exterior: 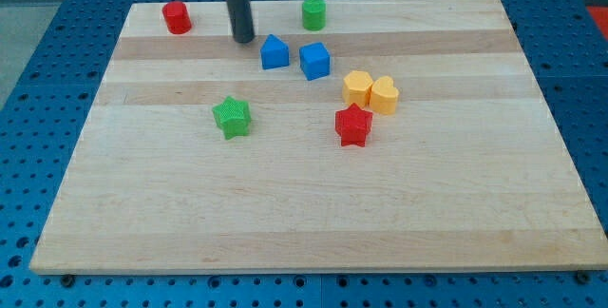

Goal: Push the green star to the top right of the board

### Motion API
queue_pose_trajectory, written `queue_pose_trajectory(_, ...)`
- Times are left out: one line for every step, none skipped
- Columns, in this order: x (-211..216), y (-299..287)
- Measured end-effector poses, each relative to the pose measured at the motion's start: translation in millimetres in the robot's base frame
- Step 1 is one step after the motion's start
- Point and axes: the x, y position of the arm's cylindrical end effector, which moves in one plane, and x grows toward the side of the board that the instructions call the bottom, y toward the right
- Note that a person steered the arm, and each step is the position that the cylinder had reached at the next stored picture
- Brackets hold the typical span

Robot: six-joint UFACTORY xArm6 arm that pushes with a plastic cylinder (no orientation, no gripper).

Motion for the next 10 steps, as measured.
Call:
queue_pose_trajectory(27.7, -31.2)
queue_pose_trajectory(73.0, -42.1)
queue_pose_trajectory(119.0, -42.2)
queue_pose_trajectory(157.5, -40.9)
queue_pose_trajectory(185.3, -28.0)
queue_pose_trajectory(186.4, 2.8)
queue_pose_trajectory(180.3, 23.5)
queue_pose_trajectory(172.3, 24.2)
queue_pose_trajectory(168.6, 11.4)
queue_pose_trajectory(160.5, 10.0)
